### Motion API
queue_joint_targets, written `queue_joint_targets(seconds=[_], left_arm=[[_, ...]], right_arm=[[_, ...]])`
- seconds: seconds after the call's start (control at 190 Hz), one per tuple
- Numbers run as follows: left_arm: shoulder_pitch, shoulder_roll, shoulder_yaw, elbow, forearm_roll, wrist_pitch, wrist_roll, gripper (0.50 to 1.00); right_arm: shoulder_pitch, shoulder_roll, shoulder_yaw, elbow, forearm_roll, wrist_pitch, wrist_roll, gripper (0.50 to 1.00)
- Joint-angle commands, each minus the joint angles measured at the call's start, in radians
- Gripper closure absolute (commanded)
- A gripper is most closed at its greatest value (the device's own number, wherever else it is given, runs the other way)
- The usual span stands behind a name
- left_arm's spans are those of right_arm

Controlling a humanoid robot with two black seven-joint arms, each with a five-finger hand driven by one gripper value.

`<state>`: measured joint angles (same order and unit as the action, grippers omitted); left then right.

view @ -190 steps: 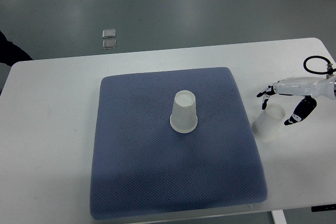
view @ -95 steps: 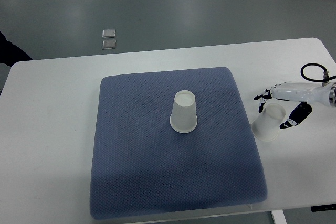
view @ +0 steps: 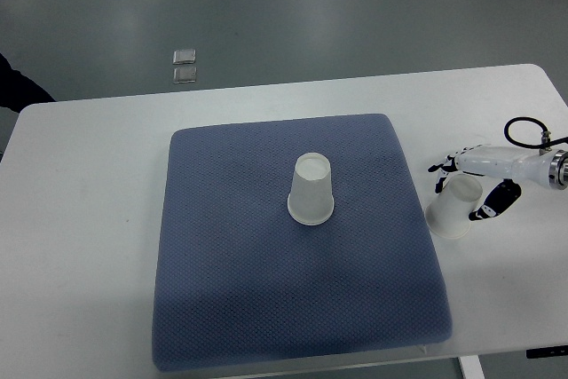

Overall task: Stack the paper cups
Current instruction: 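Close the right hand fingers around the white paper cup, then lift the cup with the right hand and carry it over the cup on the pad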

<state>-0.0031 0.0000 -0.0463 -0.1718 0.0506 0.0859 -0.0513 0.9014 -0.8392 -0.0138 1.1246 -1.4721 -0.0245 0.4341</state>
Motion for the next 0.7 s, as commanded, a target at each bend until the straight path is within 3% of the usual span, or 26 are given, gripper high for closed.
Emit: queue_joint_targets(seconds=[0.0,0.321,0.694], left_arm=[[0.0,0.0,-0.001,0.0,0.0,0.0,-0.001,0.5],[0.0,0.0,0.0,0.0,0.0,0.0,-0.001,0.5],[0.0,0.0,0.0,0.0,0.0,0.0,-0.001,0.5]], right_arm=[[-0.002,0.003,0.0,-0.003,0.0,-0.002,0.0,0.632],[-0.002,0.009,-0.002,-0.003,0.001,0.011,0.0,0.769],[0.014,-0.011,0.009,-0.003,0.007,0.015,0.002,0.777]])
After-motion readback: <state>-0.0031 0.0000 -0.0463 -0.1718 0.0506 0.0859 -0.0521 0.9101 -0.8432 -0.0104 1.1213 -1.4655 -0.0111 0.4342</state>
